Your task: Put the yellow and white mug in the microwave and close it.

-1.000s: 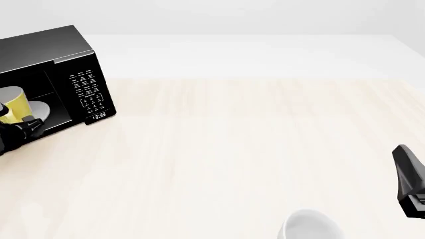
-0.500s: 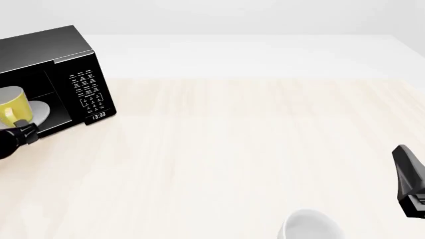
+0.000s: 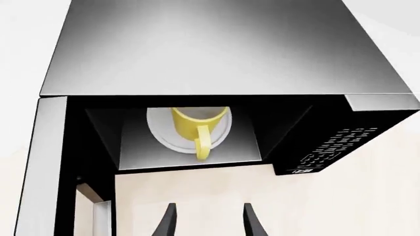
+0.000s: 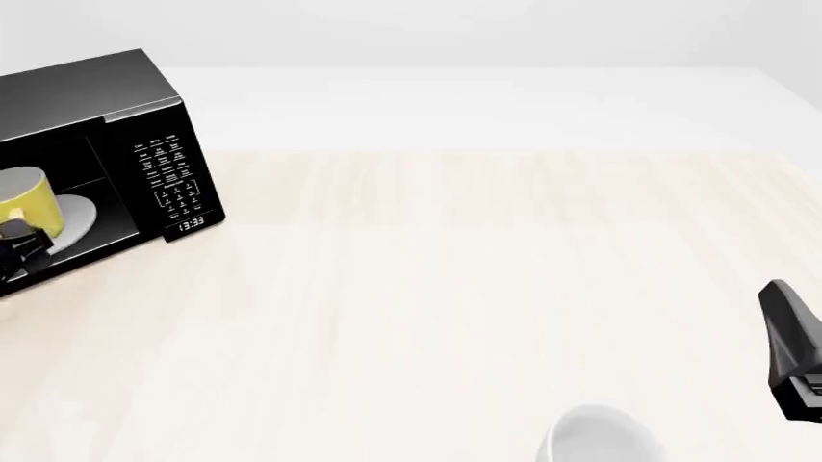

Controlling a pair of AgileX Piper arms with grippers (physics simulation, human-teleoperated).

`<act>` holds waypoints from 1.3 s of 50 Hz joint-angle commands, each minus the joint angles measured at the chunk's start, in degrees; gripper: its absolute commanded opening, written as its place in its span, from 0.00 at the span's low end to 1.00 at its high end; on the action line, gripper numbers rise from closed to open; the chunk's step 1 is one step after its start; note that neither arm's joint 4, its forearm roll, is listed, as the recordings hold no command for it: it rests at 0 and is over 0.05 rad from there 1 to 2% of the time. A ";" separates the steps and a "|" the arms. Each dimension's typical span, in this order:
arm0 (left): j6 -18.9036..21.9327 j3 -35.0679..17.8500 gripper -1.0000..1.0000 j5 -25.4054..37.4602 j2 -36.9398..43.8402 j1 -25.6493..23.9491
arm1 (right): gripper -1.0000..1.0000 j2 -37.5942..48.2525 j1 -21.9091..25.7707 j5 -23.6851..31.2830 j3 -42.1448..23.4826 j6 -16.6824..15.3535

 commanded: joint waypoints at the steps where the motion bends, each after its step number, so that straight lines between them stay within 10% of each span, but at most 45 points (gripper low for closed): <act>1: 0.58 2.28 1.00 3.31 -9.55 -1.20 | 1.00 -0.08 0.04 0.02 0.05 -0.01; 65: 3.84 -9.52 1.00 35.27 -36.34 -0.93 | 1.00 -0.09 0.03 0.02 0.05 0.00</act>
